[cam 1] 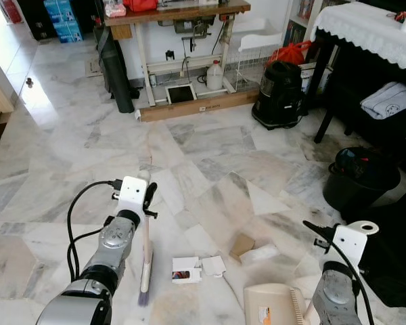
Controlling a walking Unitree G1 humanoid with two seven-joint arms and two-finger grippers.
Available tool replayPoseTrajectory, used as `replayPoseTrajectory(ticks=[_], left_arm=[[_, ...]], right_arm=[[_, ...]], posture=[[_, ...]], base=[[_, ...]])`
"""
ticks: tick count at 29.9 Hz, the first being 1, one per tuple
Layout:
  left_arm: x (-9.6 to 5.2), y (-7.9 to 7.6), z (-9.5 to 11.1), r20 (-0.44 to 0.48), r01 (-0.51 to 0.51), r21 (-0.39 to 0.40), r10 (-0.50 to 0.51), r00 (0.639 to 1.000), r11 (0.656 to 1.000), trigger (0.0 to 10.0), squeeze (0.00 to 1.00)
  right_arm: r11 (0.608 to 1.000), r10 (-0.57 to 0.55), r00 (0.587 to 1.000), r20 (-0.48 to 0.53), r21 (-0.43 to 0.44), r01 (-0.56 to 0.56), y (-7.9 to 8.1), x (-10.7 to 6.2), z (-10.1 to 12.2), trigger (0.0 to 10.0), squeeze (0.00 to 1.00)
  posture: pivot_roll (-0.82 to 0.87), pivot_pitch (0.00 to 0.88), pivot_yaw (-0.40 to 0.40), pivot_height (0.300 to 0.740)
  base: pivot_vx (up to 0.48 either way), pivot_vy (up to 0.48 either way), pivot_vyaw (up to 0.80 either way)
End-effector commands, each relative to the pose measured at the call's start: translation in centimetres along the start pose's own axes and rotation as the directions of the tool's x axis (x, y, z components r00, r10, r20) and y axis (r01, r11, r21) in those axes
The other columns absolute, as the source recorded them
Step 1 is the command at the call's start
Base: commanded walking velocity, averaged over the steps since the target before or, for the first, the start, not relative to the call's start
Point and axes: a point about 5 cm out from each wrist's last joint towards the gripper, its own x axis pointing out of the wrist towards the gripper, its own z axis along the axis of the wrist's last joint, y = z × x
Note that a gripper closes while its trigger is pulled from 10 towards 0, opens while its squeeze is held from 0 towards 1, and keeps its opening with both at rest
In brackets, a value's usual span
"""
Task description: Sweep floor
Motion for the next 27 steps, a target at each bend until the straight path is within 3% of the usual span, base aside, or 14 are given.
replayPoseTrajectory(ticks=[1, 13, 17, 27], left_arm=[[0.6, -0.1, 1.3, 0.057, 0.007, 0.028, -0.009, 0.998, 1.0, 10.0, 0.0], [0.3, -1.5, 0.6, 0.038, 0.067, 0.018, -0.068, 0.997, 0.998, 10.0, 0.0], [-0.1, -2.6, -0.1, 0.015, 0.142, 0.016, -0.142, 0.99, 0.99, 10.0, 0.0], [-0.5, -4.4, -0.8, -0.019, 0.317, -0.089, -0.32, 0.947, 0.944, 10.0, 0.0]], right_arm=[[1.0, 0.018, 1.0, 0.021, 0.002, -0.018, 0.2, -0.2, 0.2, 10.0, 0.0], [1.0, 0.017, 1.0, 0.019, -0.002, -0.017, -0.9, -2.0, -0.8, 10.0, 0.0], [1.0, 0.019, 1.0, 0.016, -0.003, -0.019, -1.0, -2.4, -0.8, 10.0, 0.0], [1.0, 0.028, 1.0, 0.005, 0.004, -0.028, -0.8, -2.6, -0.8, 10.0, 0.0]], posture=[[-0.14, 0.0, 0.023, 0.74], [-0.18, 0.002, 0.033, 0.74], [-0.18, 0.012, 0.033, 0.74], [-0.18, 0.009, 0.04, 0.74]], base=[[0.0, 0.0, 0.0], [0.0, 0.0, 0.0], [0.0, 0.0, 0.0], [0.0, 0.0, 0.0]])
